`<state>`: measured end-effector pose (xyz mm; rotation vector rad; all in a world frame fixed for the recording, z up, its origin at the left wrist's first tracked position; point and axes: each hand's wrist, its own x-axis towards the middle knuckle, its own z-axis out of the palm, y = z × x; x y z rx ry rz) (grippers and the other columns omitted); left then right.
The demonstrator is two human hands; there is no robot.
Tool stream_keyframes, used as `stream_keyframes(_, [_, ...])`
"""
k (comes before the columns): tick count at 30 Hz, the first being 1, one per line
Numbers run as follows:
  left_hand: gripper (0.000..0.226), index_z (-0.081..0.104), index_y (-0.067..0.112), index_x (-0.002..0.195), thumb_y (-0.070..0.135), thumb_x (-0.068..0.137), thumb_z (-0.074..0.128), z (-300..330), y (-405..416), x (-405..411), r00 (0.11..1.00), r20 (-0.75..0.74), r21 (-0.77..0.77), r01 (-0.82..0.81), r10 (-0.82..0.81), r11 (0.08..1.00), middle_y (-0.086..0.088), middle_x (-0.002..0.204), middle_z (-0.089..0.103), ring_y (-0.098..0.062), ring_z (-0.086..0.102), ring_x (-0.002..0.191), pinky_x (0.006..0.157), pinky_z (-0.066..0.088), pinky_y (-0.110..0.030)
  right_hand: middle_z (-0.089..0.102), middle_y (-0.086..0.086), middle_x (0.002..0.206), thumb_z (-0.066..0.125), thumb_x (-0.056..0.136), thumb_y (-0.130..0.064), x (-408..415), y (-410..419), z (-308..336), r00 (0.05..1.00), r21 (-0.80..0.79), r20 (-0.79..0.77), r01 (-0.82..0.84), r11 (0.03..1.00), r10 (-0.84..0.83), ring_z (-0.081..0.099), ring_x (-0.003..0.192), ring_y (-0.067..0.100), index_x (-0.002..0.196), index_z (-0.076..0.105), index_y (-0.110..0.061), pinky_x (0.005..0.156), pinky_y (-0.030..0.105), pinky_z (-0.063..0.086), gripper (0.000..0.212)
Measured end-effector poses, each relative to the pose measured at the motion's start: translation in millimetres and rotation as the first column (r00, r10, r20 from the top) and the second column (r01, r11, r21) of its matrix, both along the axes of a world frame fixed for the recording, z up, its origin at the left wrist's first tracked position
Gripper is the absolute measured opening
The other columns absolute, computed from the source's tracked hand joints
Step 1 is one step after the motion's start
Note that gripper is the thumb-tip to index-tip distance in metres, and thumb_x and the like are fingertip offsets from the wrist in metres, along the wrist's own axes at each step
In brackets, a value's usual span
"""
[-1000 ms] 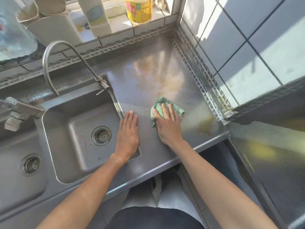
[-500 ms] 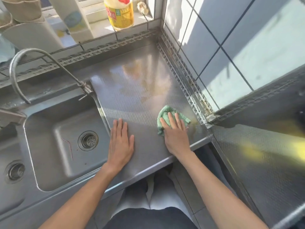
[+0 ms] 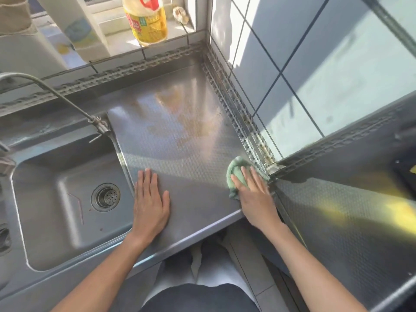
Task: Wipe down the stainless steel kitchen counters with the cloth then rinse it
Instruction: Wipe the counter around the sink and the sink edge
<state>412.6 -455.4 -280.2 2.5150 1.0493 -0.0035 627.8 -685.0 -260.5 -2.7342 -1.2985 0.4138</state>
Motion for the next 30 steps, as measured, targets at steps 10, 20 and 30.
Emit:
stream_keyframes(10, [0.073,0.022,-0.001,0.164,0.040,0.105,0.030,-1,-2,4,1.000,-0.008,0.034,-0.026,0.027,0.999,-0.013,0.177,0.009,-0.023,-0.004,0.165,0.135,0.002,-0.044,0.026,0.009,0.167,0.045,0.094,-0.017,-47,62,0,0.908,0.128,-0.081,-0.400,0.908,0.411,0.014,0.156,0.037,0.151,0.045,-0.027,0.127,0.051,0.013,0.058])
stream_keyframes(20, [0.071,0.017,0.006,0.167,0.041,0.108,0.033,12,1,5,0.998,-0.033,-0.042,-0.049,0.047,0.998,-0.005,0.178,0.003,-0.016,-0.010,0.164,0.135,0.002,-0.042,0.006,0.009,0.171,0.035,0.108,-0.026,41,130,2,0.996,0.077,-0.065,0.059,0.995,-0.055,-0.003,0.157,0.036,0.161,0.022,-0.030,0.127,0.054,0.001,0.055])
stream_keyframes(30, [0.057,0.035,0.003,0.161,0.027,0.109,0.045,11,27,16,0.971,0.079,-0.075,-0.218,0.224,0.973,-0.009,0.175,0.019,-0.022,0.010,0.165,0.135,0.010,-0.042,0.034,0.005,0.164,0.058,0.092,-0.019,4,91,4,0.855,0.117,-0.101,-0.497,0.860,0.508,0.022,0.155,0.030,0.151,0.046,-0.031,0.125,0.050,0.024,0.061])
